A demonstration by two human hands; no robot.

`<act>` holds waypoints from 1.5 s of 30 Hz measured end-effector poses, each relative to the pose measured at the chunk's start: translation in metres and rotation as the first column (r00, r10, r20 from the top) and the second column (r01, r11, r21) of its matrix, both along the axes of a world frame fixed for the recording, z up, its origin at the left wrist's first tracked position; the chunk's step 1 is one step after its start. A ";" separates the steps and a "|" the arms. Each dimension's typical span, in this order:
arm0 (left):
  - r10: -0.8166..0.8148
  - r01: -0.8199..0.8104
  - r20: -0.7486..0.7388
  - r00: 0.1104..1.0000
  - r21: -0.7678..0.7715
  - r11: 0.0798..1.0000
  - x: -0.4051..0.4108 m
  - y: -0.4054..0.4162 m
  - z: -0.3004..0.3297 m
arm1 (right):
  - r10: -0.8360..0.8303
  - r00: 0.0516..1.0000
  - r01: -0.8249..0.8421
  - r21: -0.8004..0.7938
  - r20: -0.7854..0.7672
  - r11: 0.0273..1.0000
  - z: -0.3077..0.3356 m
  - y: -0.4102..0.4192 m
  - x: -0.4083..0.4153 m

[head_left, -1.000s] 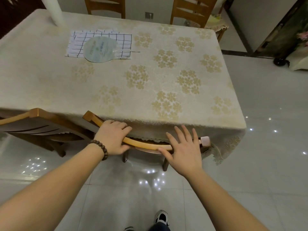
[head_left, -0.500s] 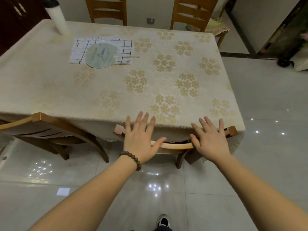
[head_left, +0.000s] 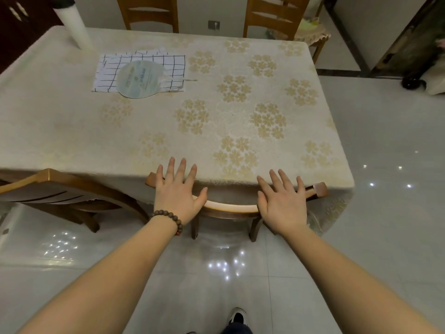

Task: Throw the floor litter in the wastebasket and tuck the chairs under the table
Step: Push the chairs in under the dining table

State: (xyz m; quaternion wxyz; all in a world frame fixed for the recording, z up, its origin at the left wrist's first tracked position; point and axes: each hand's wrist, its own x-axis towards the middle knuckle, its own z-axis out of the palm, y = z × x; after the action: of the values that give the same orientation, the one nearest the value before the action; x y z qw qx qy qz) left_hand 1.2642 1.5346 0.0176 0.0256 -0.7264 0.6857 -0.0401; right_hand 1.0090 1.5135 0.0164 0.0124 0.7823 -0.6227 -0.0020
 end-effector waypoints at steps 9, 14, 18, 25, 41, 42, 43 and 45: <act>-0.040 0.050 -0.093 0.995 0.105 0.993 0.005 -0.001 0.005 | 0.004 0.999 0.002 0.174 -0.035 0.985 0.013 -0.004 -0.002; -0.138 0.148 -0.171 0.976 0.047 0.988 -0.020 0.037 0.005 | -0.097 0.985 0.078 0.132 0.143 0.988 0.016 0.045 -0.009; -0.292 0.297 -0.245 0.924 -0.019 0.955 -0.059 0.072 -0.004 | -0.254 0.909 0.234 0.100 0.329 0.967 0.008 0.103 -0.022; -0.477 0.508 -0.338 0.811 0.005 0.861 -0.143 0.118 -0.024 | -0.528 0.793 0.480 0.222 0.303 0.849 -0.016 0.189 -0.090; -0.402 0.472 -0.382 0.832 0.107 0.875 -0.435 0.037 -0.037 | -0.684 0.656 0.621 0.286 0.320 0.730 -0.034 0.154 -0.391; -0.389 0.454 -0.371 0.843 0.105 0.885 -0.456 0.028 -0.035 | -0.675 0.668 0.610 0.290 0.313 0.738 -0.032 0.144 -0.410; -0.377 0.437 -0.361 0.853 0.098 0.894 -0.477 0.019 -0.033 | -0.664 0.681 0.598 0.289 0.307 0.747 -0.030 0.133 -0.429; -0.355 0.406 -0.348 0.868 0.084 0.910 -0.513 0.000 -0.029 | -0.645 0.700 0.576 0.292 0.307 0.763 -0.026 0.111 -0.462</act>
State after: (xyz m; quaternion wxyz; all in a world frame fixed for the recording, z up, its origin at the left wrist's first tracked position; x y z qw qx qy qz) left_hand 0.7512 1.5346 -0.0114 -0.0400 -0.5690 0.8111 0.1292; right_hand 0.5470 1.6247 -0.0095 -0.1814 0.5123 -0.8340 0.0953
